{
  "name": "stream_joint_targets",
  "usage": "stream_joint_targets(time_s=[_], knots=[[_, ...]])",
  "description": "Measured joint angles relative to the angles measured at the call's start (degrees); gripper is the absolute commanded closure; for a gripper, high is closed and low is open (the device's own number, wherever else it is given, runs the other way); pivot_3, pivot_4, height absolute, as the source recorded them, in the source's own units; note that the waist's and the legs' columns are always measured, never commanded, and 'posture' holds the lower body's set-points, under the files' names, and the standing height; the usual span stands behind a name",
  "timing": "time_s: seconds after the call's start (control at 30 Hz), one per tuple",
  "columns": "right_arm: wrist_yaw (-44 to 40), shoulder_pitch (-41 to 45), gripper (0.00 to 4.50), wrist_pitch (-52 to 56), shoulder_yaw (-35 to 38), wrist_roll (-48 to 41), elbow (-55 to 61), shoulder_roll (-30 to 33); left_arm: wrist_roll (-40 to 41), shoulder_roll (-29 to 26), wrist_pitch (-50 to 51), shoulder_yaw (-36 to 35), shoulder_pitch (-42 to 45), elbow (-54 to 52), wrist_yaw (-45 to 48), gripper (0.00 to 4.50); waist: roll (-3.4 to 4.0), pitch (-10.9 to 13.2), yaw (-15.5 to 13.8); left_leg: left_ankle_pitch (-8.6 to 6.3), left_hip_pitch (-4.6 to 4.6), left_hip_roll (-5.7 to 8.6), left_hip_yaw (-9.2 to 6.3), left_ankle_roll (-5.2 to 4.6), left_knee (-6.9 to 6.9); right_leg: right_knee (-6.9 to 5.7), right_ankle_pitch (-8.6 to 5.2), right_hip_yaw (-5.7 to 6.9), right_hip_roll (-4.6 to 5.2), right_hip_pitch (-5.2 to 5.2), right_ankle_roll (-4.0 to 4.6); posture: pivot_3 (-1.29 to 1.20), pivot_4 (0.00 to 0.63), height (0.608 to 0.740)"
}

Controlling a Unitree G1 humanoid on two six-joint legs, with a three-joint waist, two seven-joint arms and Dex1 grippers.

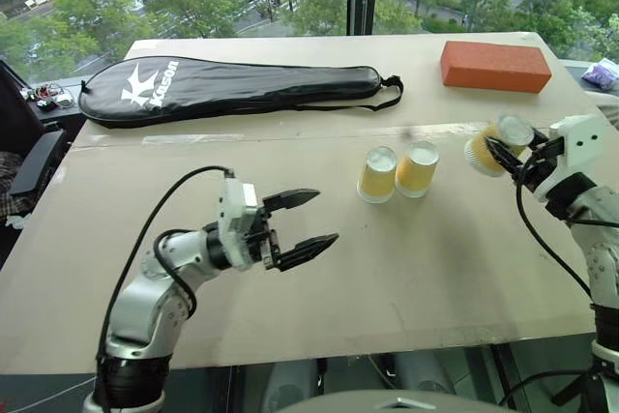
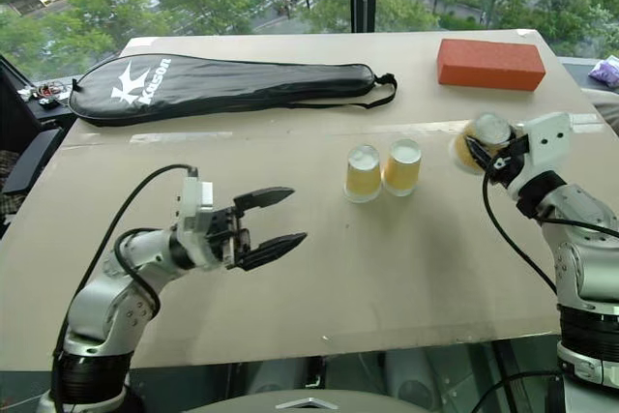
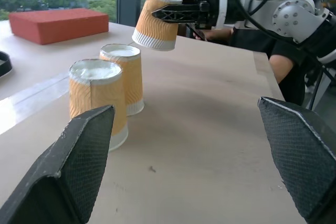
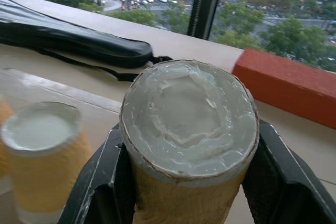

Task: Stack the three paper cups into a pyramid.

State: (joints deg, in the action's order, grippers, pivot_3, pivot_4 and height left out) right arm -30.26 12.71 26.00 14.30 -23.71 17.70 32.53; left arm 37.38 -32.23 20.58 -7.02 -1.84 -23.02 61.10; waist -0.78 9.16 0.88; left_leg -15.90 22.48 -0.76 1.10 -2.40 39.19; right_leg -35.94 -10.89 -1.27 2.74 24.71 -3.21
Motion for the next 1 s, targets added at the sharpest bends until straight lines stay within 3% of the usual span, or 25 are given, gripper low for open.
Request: stream_joint_targets(time_s=[0.27,0.7,1.0], knots=[[-0.82,3.21,2.59,4.05,-5.32,-2.30,4.41,-0.79,1.04,-2.47,-0.12,-2.64,-4.40,0.02,1.19,0.00,-0.02,0.00,-0.32,0.00,0.06,-0.05,0.03,0.00,0.01,0.06,-0.06,-0.01,0.08,0.00,0.12,0.00,0.150,0.740],[-3.07,6.51,2.59,6.23,-5.13,-3.00,4.43,4.83,1.03,-1.88,-0.42,-2.59,-5.51,-0.06,-0.60,0.00,-0.02,0.01,-0.25,0.00,0.09,-0.03,0.03,0.00,0.00,0.08,-0.06,0.00,0.08,0.03,0.12,0.00,0.150,0.740],[-4.84,13.15,2.59,12.50,-6.34,-10.12,7.78,4.91,1.05,-1.85,-0.49,-2.22,-5.13,-0.06,-1.28,0.00,-0.02,0.01,-0.13,0.00,0.09,-0.10,0.01,0.00,0.00,0.08,-0.06,0.03,0.07,0.03,0.12,0.00,0.150,0.740]])
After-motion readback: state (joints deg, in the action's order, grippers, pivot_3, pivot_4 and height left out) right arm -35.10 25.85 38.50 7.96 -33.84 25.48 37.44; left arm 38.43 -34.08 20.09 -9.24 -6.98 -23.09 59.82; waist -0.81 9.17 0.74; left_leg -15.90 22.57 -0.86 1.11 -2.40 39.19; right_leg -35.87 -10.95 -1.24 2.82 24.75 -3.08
